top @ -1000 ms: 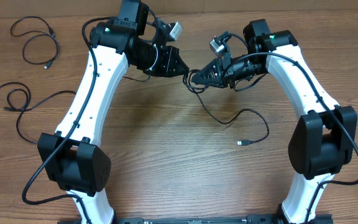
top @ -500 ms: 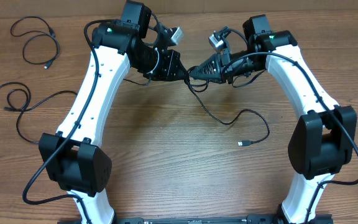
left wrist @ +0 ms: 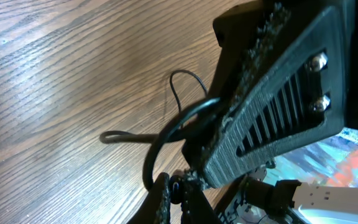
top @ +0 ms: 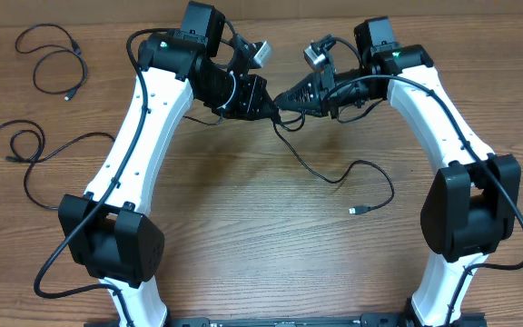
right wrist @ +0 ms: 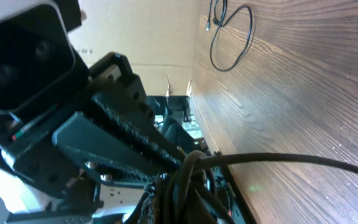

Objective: Untangle cables

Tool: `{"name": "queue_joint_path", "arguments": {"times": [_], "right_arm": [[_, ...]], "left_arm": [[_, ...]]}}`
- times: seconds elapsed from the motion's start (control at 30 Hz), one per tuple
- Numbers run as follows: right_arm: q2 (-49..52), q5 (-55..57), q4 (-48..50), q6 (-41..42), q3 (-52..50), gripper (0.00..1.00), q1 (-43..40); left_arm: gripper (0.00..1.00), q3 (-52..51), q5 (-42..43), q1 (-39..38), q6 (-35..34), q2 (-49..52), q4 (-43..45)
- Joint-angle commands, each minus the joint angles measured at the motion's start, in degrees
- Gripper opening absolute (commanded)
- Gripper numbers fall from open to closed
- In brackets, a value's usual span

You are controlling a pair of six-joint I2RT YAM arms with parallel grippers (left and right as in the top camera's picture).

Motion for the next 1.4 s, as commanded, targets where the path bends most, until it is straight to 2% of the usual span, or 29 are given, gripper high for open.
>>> {"name": "queue_joint_path", "arguments": {"times": [0.0,0.33,0.5,0.8,1.17,1.37], "right_arm": [[-1.1,-2.9,3.3,6.8,0.9,0.04,-0.3],[-1.1,-3.0,8.3,17.2,0.9,0.04,-0.3],[-1.1,-3.8,8.2,17.7,0.9,0.04,-0.3],[-1.1,-5.9,8.0,18.7,0.9,0.04,-0.3],[-1.1,-6.0,8.0,21.0,0.9,0.04,-0.3],[-1.1,-5.9,8.2,20.9,0.9,0.04,-0.3]], "left_arm": [[0.04,0.3,0.2,-1.5,1.5,0.3,-1.5],[0.04,0.3,-2.4,-1.5,-1.0,0.3,-1.5],[0.04,0.3,-2.4,-1.5,-1.6,0.3,-0.6],[0.04,0.3,-2.7,-1.6,-7.9,0.3,4.4],[0.04,0.3,-5.7,-1.8,-9.7,0.4,5.9],[0.16,0.3,-5.6,-1.8,-9.7,0.4,5.7]]}}
